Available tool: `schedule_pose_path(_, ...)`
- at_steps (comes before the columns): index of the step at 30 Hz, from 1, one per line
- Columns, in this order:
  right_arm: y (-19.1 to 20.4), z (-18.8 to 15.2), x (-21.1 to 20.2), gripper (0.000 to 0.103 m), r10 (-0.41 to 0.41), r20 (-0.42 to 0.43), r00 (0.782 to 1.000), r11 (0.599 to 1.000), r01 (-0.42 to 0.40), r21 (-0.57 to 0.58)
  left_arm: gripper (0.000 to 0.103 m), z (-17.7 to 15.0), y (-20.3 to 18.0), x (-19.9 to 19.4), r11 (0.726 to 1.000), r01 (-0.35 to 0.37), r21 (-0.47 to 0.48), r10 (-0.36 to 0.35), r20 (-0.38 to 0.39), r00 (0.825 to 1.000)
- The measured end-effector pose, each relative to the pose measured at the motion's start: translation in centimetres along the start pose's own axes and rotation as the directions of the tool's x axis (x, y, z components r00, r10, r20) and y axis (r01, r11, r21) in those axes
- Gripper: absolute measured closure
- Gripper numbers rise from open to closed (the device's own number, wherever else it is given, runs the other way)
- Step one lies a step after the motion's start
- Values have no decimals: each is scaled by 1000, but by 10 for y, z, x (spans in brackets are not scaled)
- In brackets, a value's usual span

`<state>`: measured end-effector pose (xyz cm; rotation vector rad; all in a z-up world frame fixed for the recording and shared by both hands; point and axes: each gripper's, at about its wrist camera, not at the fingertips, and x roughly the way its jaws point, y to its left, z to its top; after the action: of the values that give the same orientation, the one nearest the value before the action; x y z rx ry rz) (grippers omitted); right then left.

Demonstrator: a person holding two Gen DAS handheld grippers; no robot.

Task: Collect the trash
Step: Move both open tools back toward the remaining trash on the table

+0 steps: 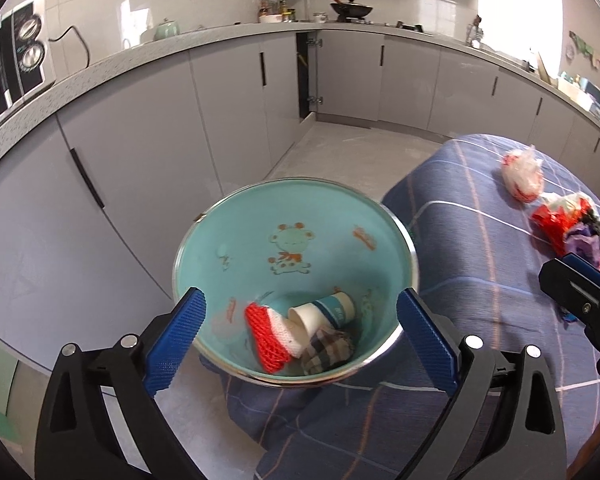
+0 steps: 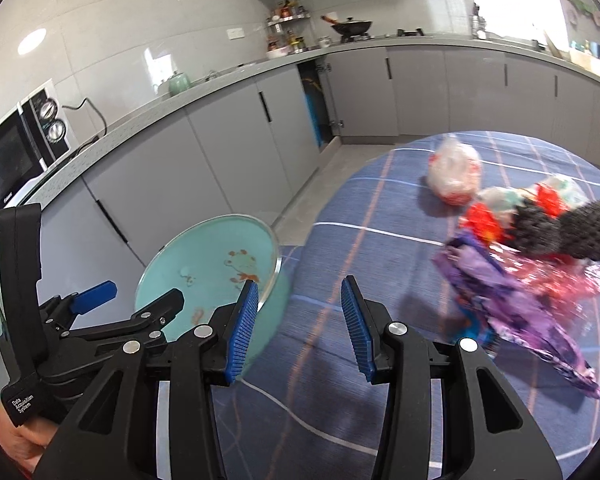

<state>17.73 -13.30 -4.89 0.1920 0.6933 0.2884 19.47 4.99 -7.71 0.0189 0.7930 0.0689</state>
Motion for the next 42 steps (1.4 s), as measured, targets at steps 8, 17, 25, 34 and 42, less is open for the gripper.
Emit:
schedule_pose_path(8,-26,-13,-25,59,-36,21,999,999,36,25,8,-4,-31,-9,998,31,57,-32,8,999)
schedule_pose_path(17,-54,-24,-54,59,-97,47,994,994,94,50,8,-9,-66,-20,991,84,106,-85,9,996)
schedule_pose_path(25,-96,-39,-78,59,-188,45,981,978,183,104,8,-19,-103,-24,975,152,160,-152,-9,988)
schedule_pose_path(34,-130,-42,-81,59,-237,17,971,965,234,116,8,-27,-129,-28,958,190,215,-189,-25,982)
schedule_pose_path(42,-141,-41,-64,53,-244,-28,969,966,245,77,8,-30,-146,-29,947,207,247,-204,-39,978)
